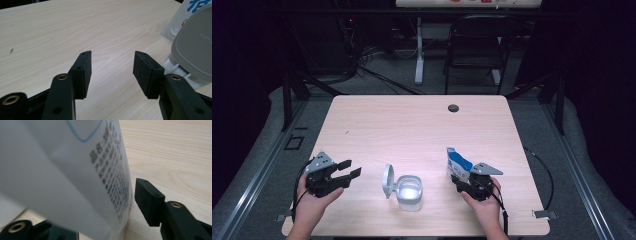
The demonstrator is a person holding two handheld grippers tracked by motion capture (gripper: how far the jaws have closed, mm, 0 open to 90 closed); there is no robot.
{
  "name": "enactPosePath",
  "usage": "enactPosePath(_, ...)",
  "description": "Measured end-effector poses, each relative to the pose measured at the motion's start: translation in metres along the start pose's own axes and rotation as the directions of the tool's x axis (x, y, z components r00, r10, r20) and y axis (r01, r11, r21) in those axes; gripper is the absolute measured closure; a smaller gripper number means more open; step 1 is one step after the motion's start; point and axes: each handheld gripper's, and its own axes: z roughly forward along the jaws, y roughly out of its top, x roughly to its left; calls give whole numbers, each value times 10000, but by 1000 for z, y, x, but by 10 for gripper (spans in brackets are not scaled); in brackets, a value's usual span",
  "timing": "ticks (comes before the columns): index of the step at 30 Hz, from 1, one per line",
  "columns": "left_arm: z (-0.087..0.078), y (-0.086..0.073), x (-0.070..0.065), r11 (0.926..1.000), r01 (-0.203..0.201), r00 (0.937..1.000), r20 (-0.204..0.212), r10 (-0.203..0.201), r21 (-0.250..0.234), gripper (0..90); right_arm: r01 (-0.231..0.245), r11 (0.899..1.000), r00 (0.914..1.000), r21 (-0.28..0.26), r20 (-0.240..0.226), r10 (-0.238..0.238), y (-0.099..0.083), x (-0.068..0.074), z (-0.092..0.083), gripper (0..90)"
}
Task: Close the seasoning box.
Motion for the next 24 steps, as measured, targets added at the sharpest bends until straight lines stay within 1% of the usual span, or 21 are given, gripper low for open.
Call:
enactPosePath(1, 0, 0, 0, 10000, 28, 10000, 1, -28, -11, 497, -29, 10000, 10000, -93, -72, 28, 0, 1, 0, 481)
enactPosePath(3, 1, 0, -1, 10000, 21, 10000, 4, -21, -41, 497, 28, 10000, 10000, -89, -32, -29, 0, 1, -1, 476)
enactPosePath(5, 1, 0, -2, 10000, -6, 10000, 16, 6, -35, 498, 9, 9998, 9999, -185, -150, -11, 0, 2, -2, 472)
enactPosePath(6, 1, 1, -2, 10000, -16, 10000, 7, 16, -67, 497, 3, 9998, 9999, -196, -135, -6, 0, 3, -2, 468)
enactPosePath(7, 1, 1, -2, 10000, -25, 10000, 15, 25, -72, 497, 104, 9999, 9999, -121, -52, -105, 0, 3, -3, 464)
enactPosePath(8, 0, 1, -2, 10000, -35, 10000, 9, 35, -40, 497, 54, 9997, 9999, -231, -157, -58, 0, 4, -3, 461)
enactPosePath(9, 0, 2, -2, 10000, -34, 10000, 27, 34, -49, 497, 152, 9998, 9999, -138, -68, -153, 0, 4, -4, 459)
enactPosePath(11, 0, 2, -2, 10000, -42, 10000, 39, 42, -39, 497, 204, 9996, 9997, -188, -109, -206, 1, 5, -6, 453)
enactPosePath(12, 1, 2, -2, 10000, -58, 10000, 47, 58, -29, 497, 131, 9994, 9997, -316, -190, -137, 1, 6, -7, 452)
enactPosePath(13, 1, 2, -3, 10000, -59, 10000, 57, 60, -47, 497, 252, 9995, 9996, -197, -120, -254, 1, 6, -9, 452)
enactPosePath(14, 2, 2, -3, 10000, -64, 10000, 65, 64, -43, 497, 267, 9994, 9995, -224, -133, -270, 1, 6, -9, 450)
enactPosePath(16, 2, 3, -4, 9999, -104, 9999, 85, 104, -36, 497, 195, 9994, 9996, -300, -202, -201, 1, 7, -11, 449)
enactPosePath(17, 2, 3, -4, 9999, -123, 9999, 104, 123, -11, 498, 274, 9993, 9995, -244, -146, -278, 2, 7, -12, 449)
enactPosePath(18, 2, 3, -4, 9999, -116, 9999, 110, 116, -24, 497, 194, 9993, 9995, -328, -228, -202, 2, 8, -12, 448)
enactPosePath(19, 2, 4, -5, 9999, -135, 9998, 110, 135, -7, 497, 237, 9993, 9995, -286, -177, -243, 2, 7, -13, 448)
enactPosePath(22, 2, 5, -6, 9998, -159, 9997, 191, 162, -148, 499, 240, 9991, 9995, -356, -174, -246, 2, 7, -17, 447)
enactPosePath(23, 1, 7, -7, 9998, -162, 9995, 259, 165, -135, 499, 199, 9989, 9996, -424, -179, -207, 2, 7, -17, 447)
enactPosePath(24, 1, 7, -8, 9997, -181, 9995, 242, 185, -186, 499, 154, 9989, 9997, -453, -170, -162, 2, 7, -18, 447)
